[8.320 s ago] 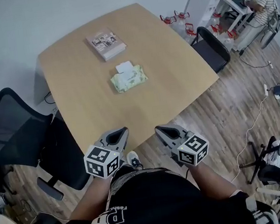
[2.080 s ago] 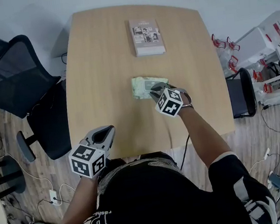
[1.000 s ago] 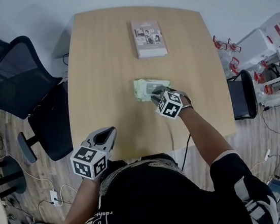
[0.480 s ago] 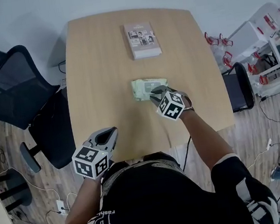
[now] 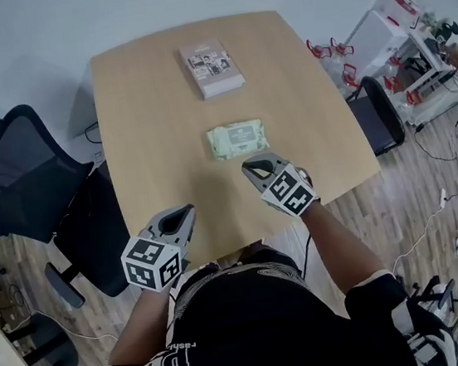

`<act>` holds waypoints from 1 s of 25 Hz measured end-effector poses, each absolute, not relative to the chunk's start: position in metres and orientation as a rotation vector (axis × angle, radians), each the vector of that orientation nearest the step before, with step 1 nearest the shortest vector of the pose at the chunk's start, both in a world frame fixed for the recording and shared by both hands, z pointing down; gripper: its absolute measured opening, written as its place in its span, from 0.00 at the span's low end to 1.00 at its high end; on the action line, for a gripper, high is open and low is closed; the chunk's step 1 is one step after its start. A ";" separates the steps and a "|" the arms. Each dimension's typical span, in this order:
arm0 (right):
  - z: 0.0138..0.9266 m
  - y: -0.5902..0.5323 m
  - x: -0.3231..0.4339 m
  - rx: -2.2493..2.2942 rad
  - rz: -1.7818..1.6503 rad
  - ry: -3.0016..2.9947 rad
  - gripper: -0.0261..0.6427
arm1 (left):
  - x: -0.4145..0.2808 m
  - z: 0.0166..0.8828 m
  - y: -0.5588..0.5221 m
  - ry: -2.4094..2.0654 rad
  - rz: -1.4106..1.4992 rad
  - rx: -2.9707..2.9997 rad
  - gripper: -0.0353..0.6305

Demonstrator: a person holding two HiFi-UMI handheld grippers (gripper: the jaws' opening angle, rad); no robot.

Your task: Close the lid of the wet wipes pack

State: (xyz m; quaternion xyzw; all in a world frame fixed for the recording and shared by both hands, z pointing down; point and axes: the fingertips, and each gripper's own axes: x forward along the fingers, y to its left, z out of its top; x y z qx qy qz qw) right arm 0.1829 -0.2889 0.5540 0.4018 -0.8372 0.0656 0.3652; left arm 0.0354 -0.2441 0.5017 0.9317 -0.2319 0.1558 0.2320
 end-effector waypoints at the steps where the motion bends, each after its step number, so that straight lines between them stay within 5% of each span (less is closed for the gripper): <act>1: 0.549 -0.281 0.180 1.068 0.196 -2.169 0.05 | 0.035 0.499 -0.243 -0.615 0.422 2.568 0.08; 25: 0.451 -0.058 0.150 1.631 0.553 -2.470 0.05 | 0.083 0.452 -0.113 -0.311 0.376 2.748 0.08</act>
